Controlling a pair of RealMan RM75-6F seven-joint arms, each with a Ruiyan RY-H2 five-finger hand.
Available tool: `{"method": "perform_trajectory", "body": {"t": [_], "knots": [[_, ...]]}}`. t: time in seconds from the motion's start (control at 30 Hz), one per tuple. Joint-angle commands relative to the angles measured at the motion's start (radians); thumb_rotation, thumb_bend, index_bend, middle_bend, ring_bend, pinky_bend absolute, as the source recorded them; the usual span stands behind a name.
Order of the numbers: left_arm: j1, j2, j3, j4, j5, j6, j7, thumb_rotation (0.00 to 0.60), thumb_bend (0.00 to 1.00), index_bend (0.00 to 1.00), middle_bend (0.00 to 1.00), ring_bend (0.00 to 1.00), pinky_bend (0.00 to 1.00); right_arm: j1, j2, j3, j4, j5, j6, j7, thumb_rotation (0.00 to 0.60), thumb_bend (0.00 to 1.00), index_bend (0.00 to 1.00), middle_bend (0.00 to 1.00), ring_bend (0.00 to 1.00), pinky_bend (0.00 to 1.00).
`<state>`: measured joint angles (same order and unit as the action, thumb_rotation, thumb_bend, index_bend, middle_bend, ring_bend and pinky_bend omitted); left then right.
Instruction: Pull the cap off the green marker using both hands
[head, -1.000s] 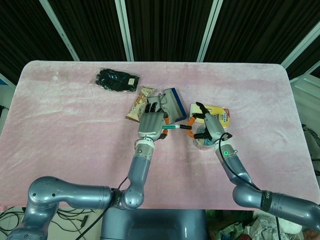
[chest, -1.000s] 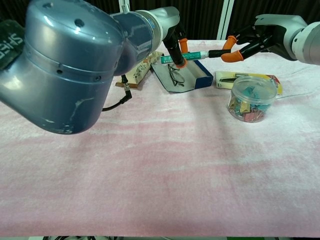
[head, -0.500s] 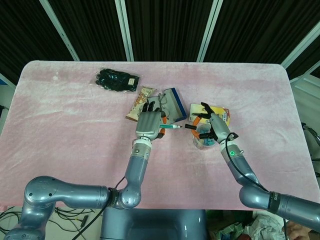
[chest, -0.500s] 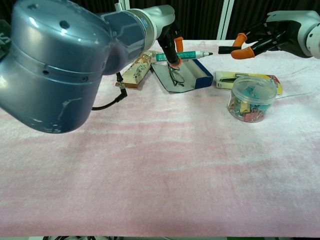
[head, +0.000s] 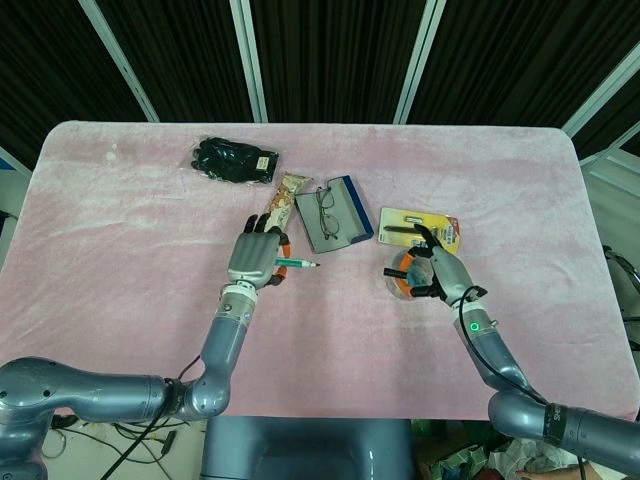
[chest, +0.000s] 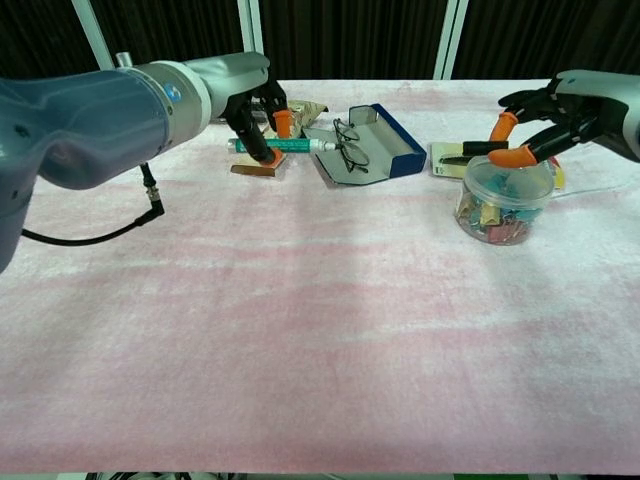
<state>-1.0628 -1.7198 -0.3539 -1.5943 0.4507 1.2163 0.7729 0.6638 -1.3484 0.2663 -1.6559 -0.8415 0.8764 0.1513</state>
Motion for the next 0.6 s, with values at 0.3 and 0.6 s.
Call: {"method": "perform_trajectory", "body": {"t": [0.3, 0.6], "knots": [[0.058, -0.005, 0.08, 0.05, 0.072, -0.061, -0.071, 0.6, 0.51, 0.64, 0.3, 0.0, 0.0, -0.024, -0.196, -0.059, 0.146, -0.105, 0.059, -0.018, 0.6, 0.44, 0.76, 0.0, 0.03, 0.16], [0.061, -0.036, 0.095, 0.092, 0.091, -0.075, -0.073, 0.6, 0.5, 0.61, 0.3, 0.0, 0.0, -0.014, -0.24, -0.049, 0.177, -0.128, 0.067, -0.05, 0.6, 0.39, 0.75, 0.0, 0.01, 0.16]]}}
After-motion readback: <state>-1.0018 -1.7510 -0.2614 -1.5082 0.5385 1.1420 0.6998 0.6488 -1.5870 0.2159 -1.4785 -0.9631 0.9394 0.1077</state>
